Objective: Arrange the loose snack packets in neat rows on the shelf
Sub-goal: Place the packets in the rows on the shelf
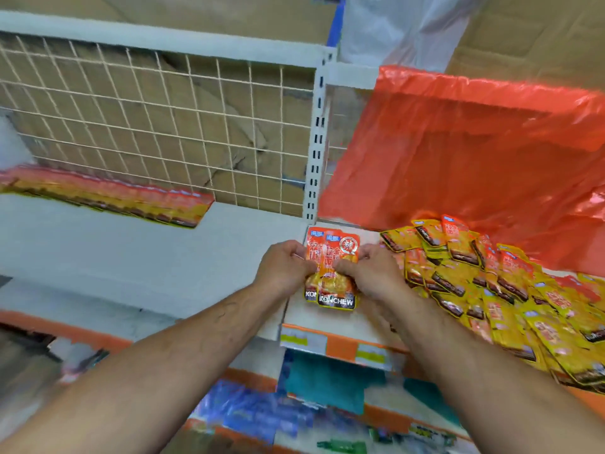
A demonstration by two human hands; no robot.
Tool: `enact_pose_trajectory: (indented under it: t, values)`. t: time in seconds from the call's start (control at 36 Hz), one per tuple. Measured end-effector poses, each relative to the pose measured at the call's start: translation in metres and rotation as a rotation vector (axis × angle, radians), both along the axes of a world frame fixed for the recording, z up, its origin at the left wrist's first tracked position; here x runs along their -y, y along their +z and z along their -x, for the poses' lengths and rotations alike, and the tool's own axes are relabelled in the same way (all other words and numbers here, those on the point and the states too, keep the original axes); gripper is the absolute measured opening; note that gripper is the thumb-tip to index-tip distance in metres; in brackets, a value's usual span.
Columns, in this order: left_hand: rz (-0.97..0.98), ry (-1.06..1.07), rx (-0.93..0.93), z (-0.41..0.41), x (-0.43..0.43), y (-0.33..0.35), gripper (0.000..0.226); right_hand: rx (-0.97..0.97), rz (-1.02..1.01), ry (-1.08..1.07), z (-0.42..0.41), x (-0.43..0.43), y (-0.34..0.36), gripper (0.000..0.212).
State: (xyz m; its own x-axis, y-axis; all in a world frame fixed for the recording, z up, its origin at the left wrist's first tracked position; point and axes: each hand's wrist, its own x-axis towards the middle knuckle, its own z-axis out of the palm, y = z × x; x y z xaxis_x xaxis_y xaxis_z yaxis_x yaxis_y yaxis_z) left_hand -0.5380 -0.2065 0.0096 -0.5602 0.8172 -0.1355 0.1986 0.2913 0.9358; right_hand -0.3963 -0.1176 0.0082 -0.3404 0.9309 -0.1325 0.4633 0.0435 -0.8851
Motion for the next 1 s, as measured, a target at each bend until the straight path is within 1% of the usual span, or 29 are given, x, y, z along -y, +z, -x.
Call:
enact_pose_trajectory:
  t: [0.08,0.14,0.25,0.39,0.47,0.61,0.69,0.81,0.89,0.94,1.0]
  values:
    - [0.001,0.063,-0.015,0.050,0.036,-0.003,0.012,-0.021,0.010,0.025,0.054,0.031,0.000,0.031]
    - [0.004,0.107,-0.024,0.084,0.061,-0.005,0.014,-0.016,0.018,0.067,0.092,0.053,0.002,0.025]
    - [0.023,0.179,0.024,0.145,0.111,-0.007,0.008,-0.069,0.090,0.161,0.159,0.093,0.004,0.019]
    - [0.049,0.271,0.072,0.206,0.159,-0.007,0.020,-0.076,0.124,0.254,0.234,0.129,0.000,0.021]
    - [0.046,0.328,0.074,0.238,0.178,-0.009,0.023,-0.057,0.119,0.299,0.274,0.140,-0.002,0.024]
    - [0.011,0.378,0.079,0.286,0.194,-0.016,0.020,-0.058,0.133,0.357,0.331,0.145,-0.009,0.023]
    - [0.021,0.412,0.058,0.315,0.196,-0.020,0.021,-0.060,0.148,0.392,0.365,0.141,-0.015,0.024]
    - [0.053,0.469,0.029,0.358,0.193,-0.022,0.018,-0.077,0.155,0.448,0.414,0.133,-0.022,0.026]
    - [0.089,0.514,0.014,0.392,0.192,-0.021,0.016,-0.063,0.156,0.481,0.451,0.130,-0.023,0.032]
    - [0.127,0.537,-0.022,0.413,0.193,-0.017,0.011,-0.051,0.121,0.516,0.474,0.131,-0.021,0.036]
    - [0.143,0.567,-0.047,0.435,0.195,-0.013,0.009,-0.057,0.104,0.546,0.498,0.131,-0.019,0.043]
